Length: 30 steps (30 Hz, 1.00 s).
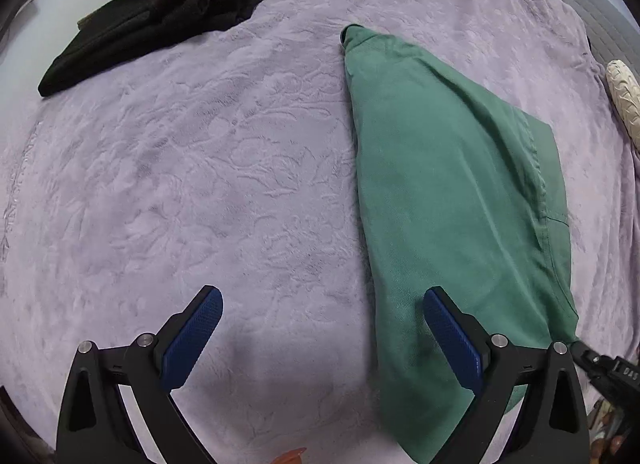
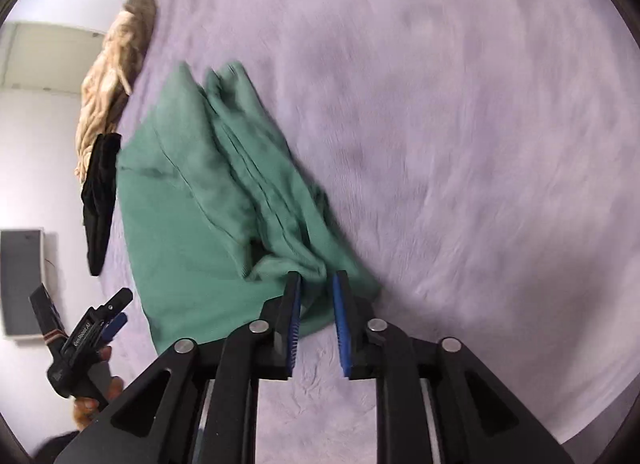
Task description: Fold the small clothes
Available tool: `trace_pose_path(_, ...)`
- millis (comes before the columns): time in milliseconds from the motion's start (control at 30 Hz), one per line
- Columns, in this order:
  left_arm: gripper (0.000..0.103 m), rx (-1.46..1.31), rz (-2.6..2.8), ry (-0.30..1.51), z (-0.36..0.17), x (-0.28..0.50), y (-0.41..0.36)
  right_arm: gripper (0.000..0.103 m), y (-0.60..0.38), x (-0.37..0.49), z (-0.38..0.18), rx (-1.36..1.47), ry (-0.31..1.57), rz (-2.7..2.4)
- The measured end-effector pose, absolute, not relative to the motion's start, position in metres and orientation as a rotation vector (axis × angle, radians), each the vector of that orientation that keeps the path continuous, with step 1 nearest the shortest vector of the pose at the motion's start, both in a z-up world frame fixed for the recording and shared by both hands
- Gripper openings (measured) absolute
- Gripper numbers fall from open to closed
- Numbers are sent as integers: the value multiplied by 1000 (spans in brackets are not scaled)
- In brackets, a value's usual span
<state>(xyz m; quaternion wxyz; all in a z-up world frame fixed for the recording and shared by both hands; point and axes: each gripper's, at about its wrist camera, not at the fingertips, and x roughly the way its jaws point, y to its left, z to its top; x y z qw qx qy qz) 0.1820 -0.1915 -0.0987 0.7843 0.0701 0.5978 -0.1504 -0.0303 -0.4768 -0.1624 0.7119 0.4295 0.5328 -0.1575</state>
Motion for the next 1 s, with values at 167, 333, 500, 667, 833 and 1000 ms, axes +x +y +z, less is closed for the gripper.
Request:
trace_pose_path(167,101,181,-324,1237,-92,200,-197,69,-489,36,-135,838,1106,-238)
trace_pose_path(333,101,126,-296,1205,-90,232,-207,67,-489,113,-161,802,1137,-159)
trace_pose_path(500,101,110,-285,1156,-89,259,-226,6,-484,149,-188,751,1232,-125)
trace_pose_path(667,102,163,-286,1174,-126,266,-247,0,-491,150,-203,569,1297,-214)
trace_pose_path(833,103,120,-297,1208,-146,272,-241,0,-523,132,-229,745,1292,-211)
trace_pose_path(1000,103,177,-314,1211,-130,261,-233,17,-525,104,-204,766,1278,-167)
